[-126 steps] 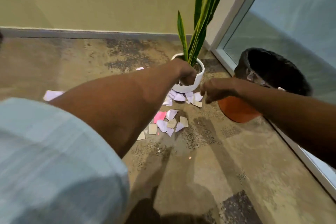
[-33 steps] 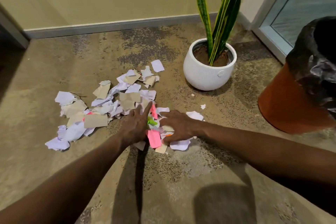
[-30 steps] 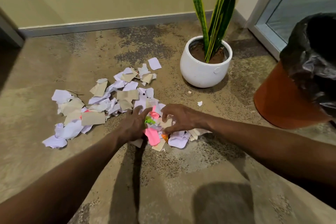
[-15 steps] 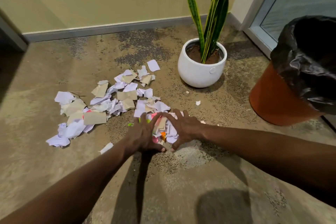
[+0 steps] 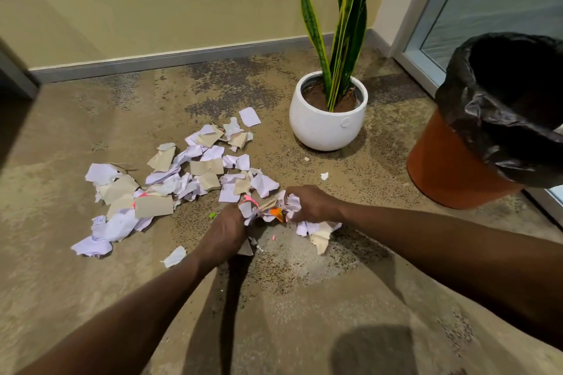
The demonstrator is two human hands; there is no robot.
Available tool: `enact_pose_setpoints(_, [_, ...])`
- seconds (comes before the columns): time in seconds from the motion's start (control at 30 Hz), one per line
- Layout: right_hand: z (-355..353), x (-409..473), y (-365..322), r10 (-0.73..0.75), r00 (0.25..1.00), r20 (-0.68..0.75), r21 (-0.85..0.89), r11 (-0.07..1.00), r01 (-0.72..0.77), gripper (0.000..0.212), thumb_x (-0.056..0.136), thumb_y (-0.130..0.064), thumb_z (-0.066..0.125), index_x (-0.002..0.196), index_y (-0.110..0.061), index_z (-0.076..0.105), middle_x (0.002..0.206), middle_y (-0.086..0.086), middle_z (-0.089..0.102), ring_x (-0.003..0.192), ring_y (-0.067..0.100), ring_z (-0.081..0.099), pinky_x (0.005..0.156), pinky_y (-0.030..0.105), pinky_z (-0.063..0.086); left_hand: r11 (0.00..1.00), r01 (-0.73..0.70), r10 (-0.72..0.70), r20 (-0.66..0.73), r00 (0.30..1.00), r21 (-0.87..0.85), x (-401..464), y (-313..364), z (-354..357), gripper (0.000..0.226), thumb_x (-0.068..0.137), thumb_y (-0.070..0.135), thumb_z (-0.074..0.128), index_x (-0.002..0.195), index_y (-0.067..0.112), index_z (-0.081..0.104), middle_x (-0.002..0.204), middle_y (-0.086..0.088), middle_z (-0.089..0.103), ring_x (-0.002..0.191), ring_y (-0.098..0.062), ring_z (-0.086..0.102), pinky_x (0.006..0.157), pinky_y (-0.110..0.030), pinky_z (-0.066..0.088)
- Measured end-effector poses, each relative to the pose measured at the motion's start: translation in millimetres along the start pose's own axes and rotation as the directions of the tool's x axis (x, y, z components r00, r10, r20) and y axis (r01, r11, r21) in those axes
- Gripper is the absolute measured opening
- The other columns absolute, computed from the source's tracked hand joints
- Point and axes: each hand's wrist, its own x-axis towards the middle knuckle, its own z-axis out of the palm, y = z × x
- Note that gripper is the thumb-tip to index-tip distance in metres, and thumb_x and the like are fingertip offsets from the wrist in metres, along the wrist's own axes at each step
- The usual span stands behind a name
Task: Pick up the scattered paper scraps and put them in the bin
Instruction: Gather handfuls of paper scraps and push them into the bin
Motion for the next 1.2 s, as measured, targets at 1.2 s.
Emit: enact_pose_setpoints(1.2, [-131.0,-50.8,-30.2,0.04,0.997,-0.068,0.452,0.892,-0.005,0.048,0.078,-0.023,0.076,0.123,-0.011,0.061,0.121,0.014,0.066,0.108,0.033,0.063,0.099,0.05,0.051,0.699,0.092,-0.096,0.035,0.995,-0.709,32.9,92.2,-105.5,0.015,0.09,0.004,0.064,0.104,0.0,0.06,0.079,-0.012,0.057,0.064,-0.019,0.054,0.062,-0.034,0.055])
